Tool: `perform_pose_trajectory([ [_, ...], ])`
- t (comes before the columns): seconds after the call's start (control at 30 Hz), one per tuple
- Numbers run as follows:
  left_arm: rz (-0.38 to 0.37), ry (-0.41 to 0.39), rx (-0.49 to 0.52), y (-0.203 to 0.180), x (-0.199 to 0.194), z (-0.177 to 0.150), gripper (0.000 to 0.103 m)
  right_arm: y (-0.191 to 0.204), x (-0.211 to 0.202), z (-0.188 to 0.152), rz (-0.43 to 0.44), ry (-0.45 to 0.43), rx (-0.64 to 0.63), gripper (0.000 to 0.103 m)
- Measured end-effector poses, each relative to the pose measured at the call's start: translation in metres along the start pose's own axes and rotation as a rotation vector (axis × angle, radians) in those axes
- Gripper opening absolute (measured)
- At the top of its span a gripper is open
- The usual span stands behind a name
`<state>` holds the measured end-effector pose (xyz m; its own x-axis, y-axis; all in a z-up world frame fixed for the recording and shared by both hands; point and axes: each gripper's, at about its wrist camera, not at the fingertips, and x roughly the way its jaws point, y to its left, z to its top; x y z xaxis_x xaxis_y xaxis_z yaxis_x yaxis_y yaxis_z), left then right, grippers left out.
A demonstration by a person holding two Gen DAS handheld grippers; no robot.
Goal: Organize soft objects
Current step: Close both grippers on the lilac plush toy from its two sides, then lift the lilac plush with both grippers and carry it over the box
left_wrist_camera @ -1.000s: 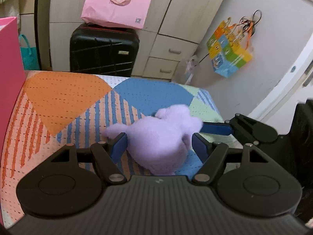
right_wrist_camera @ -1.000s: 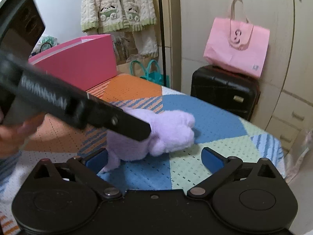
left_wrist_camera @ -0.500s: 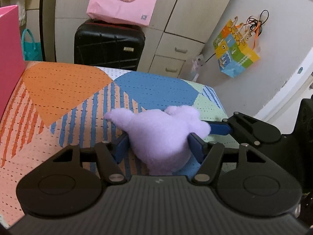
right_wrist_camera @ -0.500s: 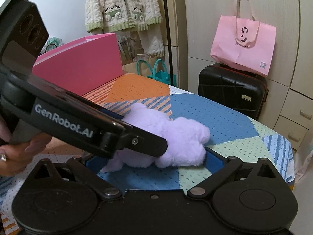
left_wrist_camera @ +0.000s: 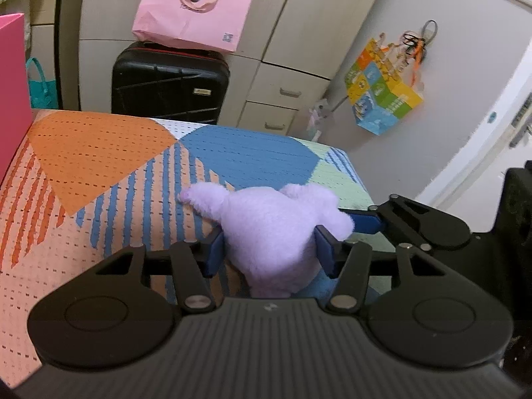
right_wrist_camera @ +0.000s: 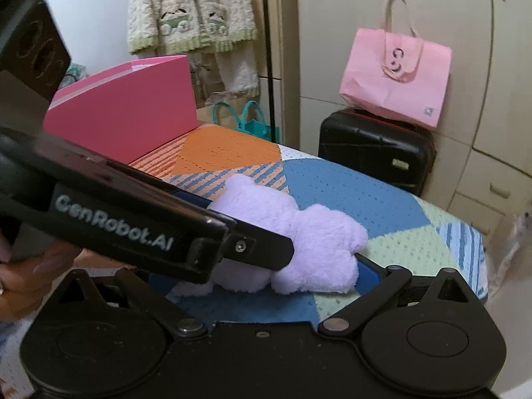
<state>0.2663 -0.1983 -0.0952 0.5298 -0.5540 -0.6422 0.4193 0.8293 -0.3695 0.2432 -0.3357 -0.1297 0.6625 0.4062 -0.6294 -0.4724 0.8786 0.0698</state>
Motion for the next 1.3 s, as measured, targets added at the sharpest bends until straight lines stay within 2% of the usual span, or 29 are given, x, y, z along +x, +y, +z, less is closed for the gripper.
perform_pose_trajectory([
  [0.17, -0.012, -0.003, 0.033, -0.009, -0.015, -0.008, 0.053, 0.013, -0.008, -0.003, -0.057, 0.01, 0.039, 0.094],
  [0.4, -0.016, 0.013, 0.099, -0.018, -0.046, -0.022, 0.053, 0.044, -0.032, -0.012, -0.112, -0.008, 0.106, 0.094],
  [0.73, -0.012, 0.118, 0.115, -0.017, -0.093, -0.048, 0.053, 0.094, -0.057, -0.027, -0.089, 0.017, 0.185, 0.094],
  [1.07, -0.035, 0.146, 0.114, -0.004, -0.135, -0.075, 0.053, 0.144, -0.074, -0.044, -0.087, 0.008, 0.194, 0.093],
  [1.3, -0.077, 0.17, 0.118, 0.014, -0.168, -0.088, 0.053, 0.182, -0.086, -0.042, -0.072, 0.023, 0.154, 0.092],
])
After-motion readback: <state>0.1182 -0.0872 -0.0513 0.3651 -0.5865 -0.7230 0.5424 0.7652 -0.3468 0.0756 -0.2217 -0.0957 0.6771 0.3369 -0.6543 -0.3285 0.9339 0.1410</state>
